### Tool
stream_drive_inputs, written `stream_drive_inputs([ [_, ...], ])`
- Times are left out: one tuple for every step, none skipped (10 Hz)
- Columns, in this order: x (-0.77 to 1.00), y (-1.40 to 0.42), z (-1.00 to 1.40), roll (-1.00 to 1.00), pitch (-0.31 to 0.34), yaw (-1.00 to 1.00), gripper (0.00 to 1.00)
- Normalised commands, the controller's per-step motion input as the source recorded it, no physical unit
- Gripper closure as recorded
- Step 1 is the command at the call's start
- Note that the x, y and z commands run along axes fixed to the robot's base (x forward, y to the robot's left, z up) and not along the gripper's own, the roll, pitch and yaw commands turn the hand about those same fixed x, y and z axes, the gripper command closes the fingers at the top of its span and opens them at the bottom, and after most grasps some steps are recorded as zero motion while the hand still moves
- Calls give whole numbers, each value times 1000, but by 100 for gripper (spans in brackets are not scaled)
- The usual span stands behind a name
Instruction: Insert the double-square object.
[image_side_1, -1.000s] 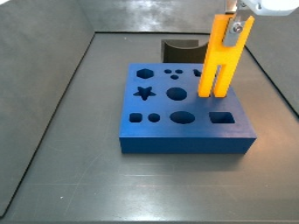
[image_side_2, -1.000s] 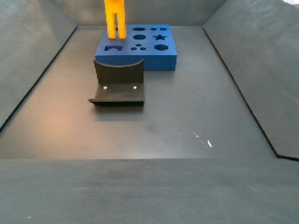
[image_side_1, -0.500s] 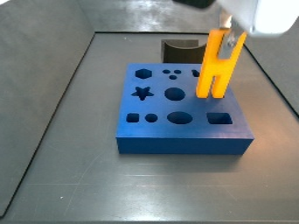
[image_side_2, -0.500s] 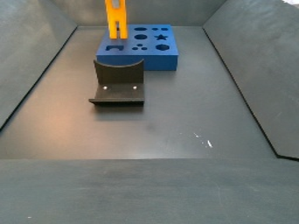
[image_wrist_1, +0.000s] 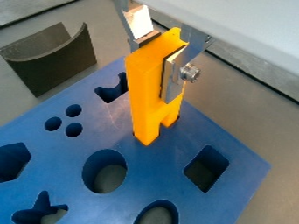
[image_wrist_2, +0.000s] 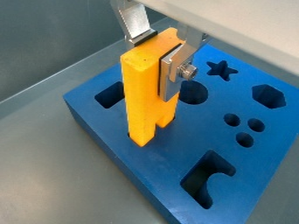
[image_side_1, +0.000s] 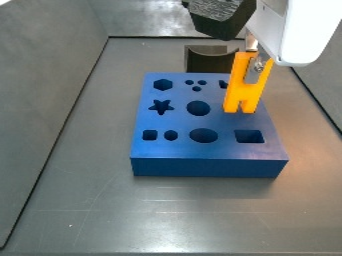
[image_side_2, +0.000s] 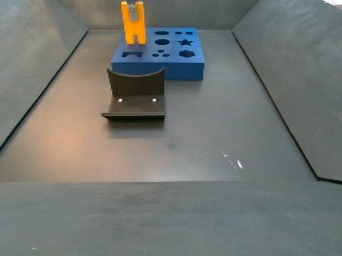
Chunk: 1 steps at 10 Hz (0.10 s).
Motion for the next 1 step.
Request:
stream_drive_inputs([
  [0, 0, 0, 0, 0, 0, 100],
])
